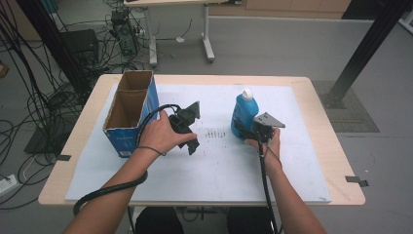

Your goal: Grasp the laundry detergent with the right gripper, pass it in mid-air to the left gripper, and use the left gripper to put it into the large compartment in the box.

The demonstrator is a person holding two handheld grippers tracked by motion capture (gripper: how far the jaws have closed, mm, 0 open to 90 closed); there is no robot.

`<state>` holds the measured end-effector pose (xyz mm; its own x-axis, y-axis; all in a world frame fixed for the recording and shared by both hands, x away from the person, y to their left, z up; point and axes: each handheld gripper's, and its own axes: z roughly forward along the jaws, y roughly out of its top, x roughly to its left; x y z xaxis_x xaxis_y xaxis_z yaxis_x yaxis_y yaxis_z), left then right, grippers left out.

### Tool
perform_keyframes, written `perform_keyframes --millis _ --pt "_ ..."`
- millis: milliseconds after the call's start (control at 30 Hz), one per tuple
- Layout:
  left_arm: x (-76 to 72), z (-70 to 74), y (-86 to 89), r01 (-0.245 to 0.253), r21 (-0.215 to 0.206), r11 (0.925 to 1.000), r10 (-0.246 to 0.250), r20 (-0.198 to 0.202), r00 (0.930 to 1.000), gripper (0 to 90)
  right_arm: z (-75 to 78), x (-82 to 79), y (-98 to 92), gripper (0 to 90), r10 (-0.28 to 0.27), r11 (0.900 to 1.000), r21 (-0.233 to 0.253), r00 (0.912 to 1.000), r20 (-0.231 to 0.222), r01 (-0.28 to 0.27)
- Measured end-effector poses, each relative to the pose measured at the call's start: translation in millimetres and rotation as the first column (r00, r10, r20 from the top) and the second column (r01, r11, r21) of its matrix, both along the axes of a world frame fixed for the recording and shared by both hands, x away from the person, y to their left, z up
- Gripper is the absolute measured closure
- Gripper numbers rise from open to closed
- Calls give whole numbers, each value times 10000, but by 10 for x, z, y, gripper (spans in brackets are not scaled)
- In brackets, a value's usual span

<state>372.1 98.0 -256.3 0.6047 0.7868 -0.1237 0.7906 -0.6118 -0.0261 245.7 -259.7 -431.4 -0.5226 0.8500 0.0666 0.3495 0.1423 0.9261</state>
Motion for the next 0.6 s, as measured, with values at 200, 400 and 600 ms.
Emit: perform_keyframes --millis 200,400,600 --pt "-11 3 5 -7 -45 10000 7 25 10000 57 -3 -3 1 420 -2 10000 -2 10000 16 2" --pt "-2 15 4 47 15 10000 -47 15 10000 57 -6 -5 2 421 -11 10000 1 10000 28 11" --pt "-12 30 19 -29 -35 10000 30 79 10000 57 -9 -8 3 421 -12 10000 -3 10000 50 12"
